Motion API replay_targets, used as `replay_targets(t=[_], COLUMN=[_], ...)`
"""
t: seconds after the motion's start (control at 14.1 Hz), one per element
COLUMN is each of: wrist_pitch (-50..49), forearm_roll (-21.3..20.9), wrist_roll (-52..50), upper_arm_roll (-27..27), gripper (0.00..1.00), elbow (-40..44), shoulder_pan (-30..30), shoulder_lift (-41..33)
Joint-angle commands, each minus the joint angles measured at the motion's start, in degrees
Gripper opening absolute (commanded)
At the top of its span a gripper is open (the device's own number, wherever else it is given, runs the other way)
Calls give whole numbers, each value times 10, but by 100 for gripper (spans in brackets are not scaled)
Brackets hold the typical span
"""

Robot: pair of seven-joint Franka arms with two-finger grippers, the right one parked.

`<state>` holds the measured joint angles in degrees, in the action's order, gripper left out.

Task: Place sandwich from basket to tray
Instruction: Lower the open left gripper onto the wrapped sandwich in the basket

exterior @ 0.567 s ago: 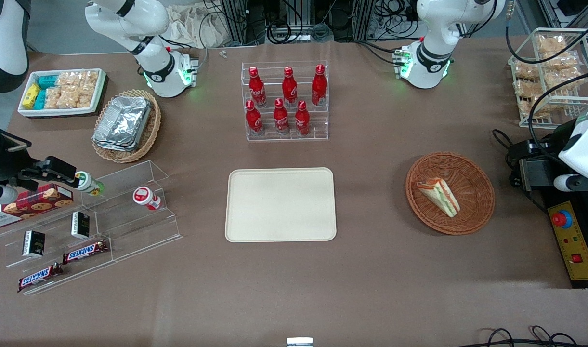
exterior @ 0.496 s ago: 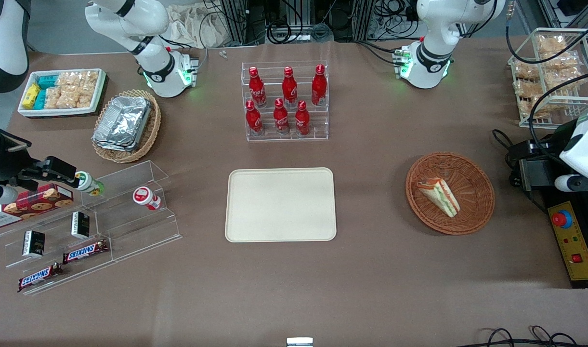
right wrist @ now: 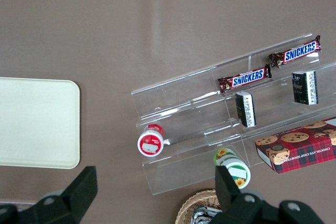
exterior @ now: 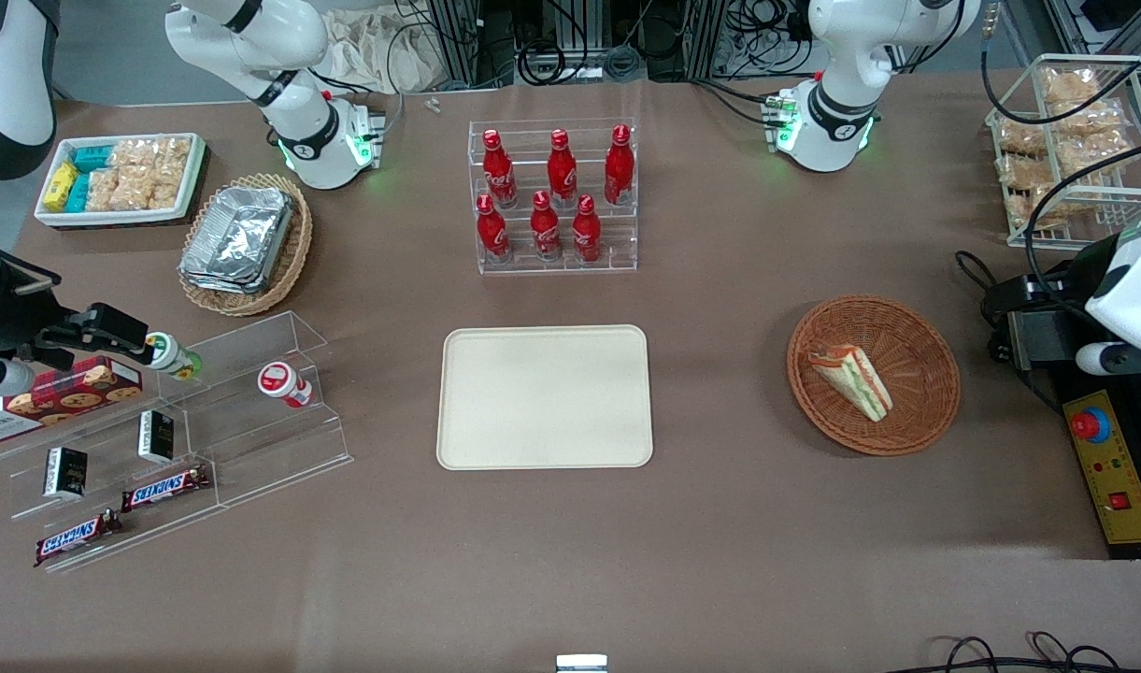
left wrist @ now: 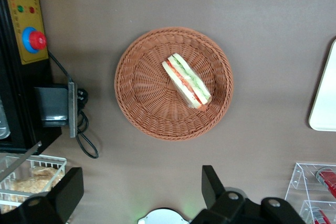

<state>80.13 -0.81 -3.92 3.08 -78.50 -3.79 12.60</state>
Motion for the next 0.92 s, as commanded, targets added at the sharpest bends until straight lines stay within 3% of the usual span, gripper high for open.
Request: replay_targets(t=[0.0,0.21,0.43,0.85], wrist_pitch=[71,181,193,343], forearm_roll=[26,23,20,53], wrist_roll=[-71,-150,-233,-252], upper_arm_roll=[6,-18,-38,-42], gripper=[100,100,100,100], elbow=[-100,-247,-293,-429], shoulder_pan=[-13,-17,-18,-17], shoulder_lift=[-48,-107,-99,-95])
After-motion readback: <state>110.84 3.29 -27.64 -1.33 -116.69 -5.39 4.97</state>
